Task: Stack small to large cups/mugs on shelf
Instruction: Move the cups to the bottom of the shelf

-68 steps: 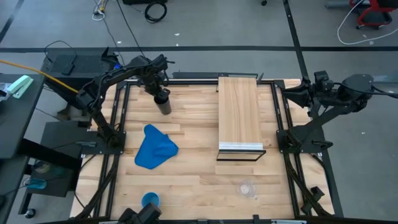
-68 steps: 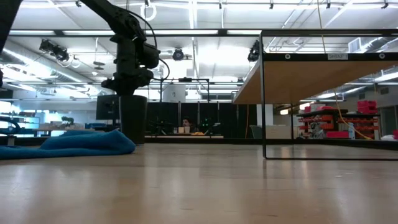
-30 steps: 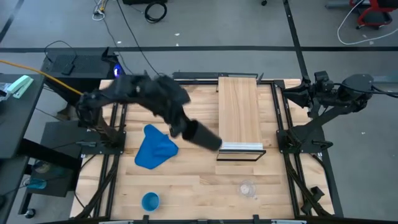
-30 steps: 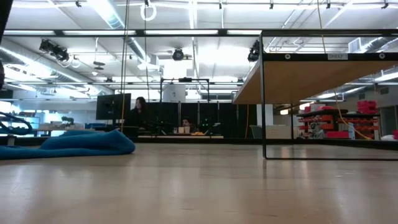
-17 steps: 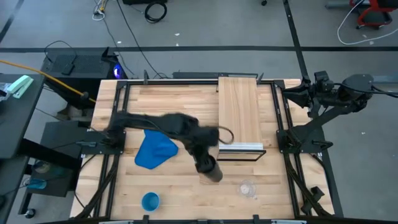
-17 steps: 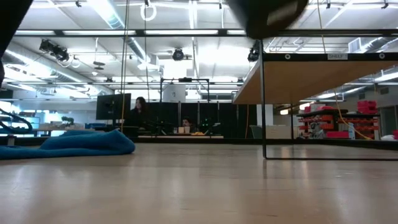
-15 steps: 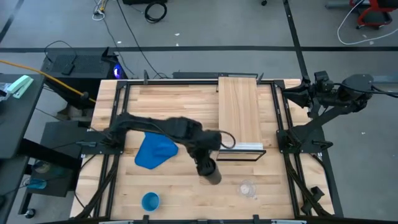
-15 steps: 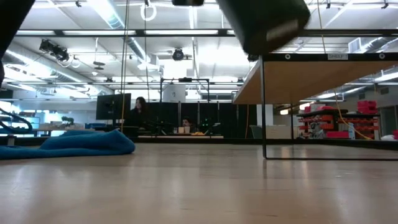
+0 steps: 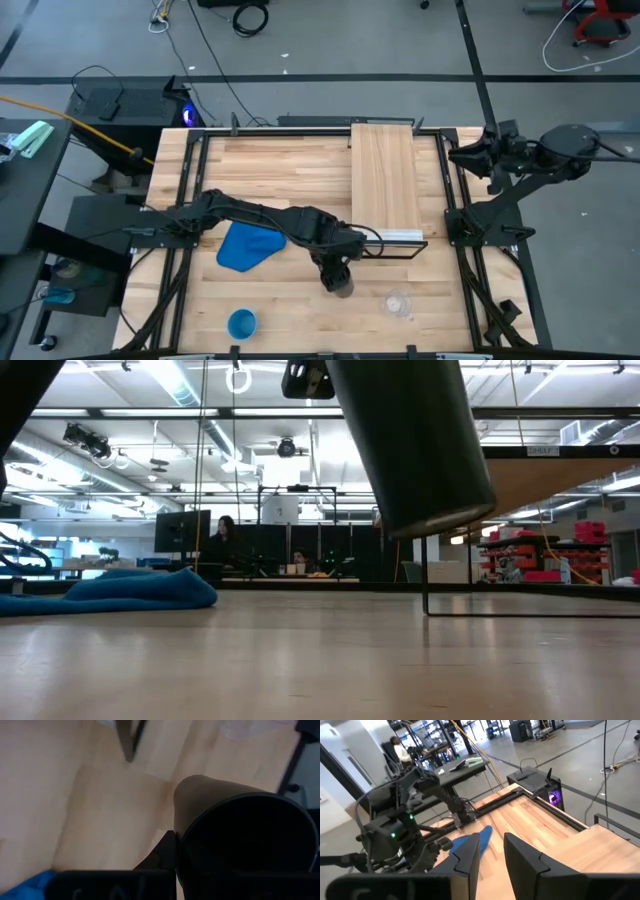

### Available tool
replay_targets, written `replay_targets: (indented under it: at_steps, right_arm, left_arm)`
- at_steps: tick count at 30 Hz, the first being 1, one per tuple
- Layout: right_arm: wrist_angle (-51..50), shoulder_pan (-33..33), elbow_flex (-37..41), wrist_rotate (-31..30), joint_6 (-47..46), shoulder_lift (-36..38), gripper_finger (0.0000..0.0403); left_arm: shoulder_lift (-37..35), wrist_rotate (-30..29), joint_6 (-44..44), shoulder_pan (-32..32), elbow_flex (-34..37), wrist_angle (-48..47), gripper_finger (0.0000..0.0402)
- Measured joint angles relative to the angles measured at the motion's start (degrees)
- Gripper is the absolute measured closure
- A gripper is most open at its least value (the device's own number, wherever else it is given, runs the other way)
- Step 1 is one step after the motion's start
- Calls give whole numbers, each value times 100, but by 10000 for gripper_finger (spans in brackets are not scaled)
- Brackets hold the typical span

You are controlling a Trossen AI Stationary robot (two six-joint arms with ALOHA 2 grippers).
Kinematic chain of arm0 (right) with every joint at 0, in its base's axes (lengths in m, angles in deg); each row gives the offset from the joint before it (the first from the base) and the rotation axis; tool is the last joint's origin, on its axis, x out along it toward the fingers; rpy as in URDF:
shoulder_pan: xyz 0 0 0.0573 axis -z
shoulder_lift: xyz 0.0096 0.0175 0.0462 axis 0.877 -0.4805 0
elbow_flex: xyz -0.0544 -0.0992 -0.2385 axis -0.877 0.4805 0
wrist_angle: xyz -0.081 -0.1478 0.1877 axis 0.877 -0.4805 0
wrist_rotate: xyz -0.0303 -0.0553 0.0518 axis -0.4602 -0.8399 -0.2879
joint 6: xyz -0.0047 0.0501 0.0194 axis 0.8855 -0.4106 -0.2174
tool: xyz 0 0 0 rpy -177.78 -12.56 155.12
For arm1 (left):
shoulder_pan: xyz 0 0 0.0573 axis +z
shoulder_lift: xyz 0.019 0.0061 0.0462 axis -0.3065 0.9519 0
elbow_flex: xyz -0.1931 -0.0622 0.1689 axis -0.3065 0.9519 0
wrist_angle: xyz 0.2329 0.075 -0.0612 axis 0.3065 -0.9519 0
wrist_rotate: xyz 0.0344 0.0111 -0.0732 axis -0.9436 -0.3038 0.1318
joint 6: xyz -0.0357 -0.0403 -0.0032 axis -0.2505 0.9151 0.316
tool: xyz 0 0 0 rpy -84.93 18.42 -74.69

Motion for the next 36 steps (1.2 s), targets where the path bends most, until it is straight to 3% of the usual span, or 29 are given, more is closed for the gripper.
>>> replay_targets:
  at_steps: [9,36]
  right_arm:
    - [-15,2,0,0,120,-299,307]
    - [-155,2,0,46,118,-313,307]
  left_arm:
    - [86,-293,-161,-11,-15,-3,393]
    - [616,57,-472,-55,-4,-172,393]
